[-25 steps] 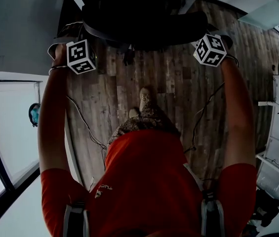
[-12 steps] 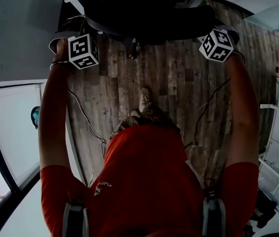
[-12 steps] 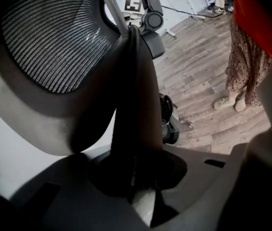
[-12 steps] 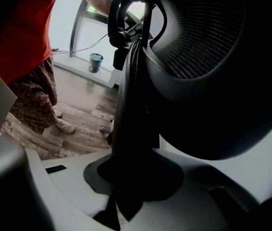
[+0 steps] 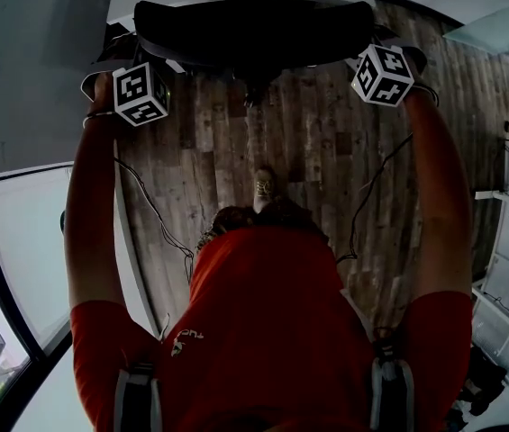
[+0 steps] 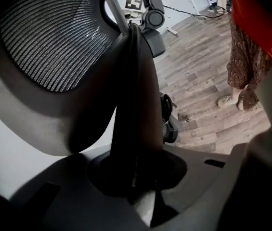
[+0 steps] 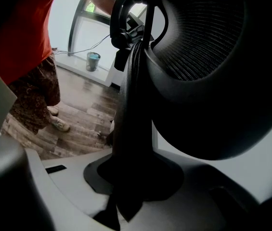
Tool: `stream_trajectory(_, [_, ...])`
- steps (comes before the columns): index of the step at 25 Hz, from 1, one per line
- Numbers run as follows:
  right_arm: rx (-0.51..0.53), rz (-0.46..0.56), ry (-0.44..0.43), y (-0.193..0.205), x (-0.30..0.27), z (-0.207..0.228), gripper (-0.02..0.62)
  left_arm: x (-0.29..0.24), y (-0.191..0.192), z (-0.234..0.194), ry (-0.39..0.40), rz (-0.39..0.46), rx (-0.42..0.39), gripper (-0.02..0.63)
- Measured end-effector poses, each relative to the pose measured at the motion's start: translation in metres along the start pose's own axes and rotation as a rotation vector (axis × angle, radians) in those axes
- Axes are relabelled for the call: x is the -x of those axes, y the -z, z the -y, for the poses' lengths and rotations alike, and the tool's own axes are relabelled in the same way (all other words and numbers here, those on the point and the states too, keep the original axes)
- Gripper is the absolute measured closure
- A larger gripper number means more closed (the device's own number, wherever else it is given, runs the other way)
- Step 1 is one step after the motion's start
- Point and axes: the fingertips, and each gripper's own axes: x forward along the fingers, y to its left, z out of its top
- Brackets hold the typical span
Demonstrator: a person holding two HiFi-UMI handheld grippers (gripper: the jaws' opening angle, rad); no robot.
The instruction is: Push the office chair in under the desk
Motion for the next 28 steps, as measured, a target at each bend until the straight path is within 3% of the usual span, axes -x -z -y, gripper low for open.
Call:
stream_trajectory(13, [-0.044,-0.032,-0.001,0.001,-0.040,0.052,0.497,-0.050,0.030,-0.045,0.010,-0.013,-0.001,0.514])
stream_trajectory(28, [-0.036,-0.038,0.014,0.024,-0.040,0.064,0.471,-0.048,0.009,-0.048,-0.023,0.032,0.013,0.498])
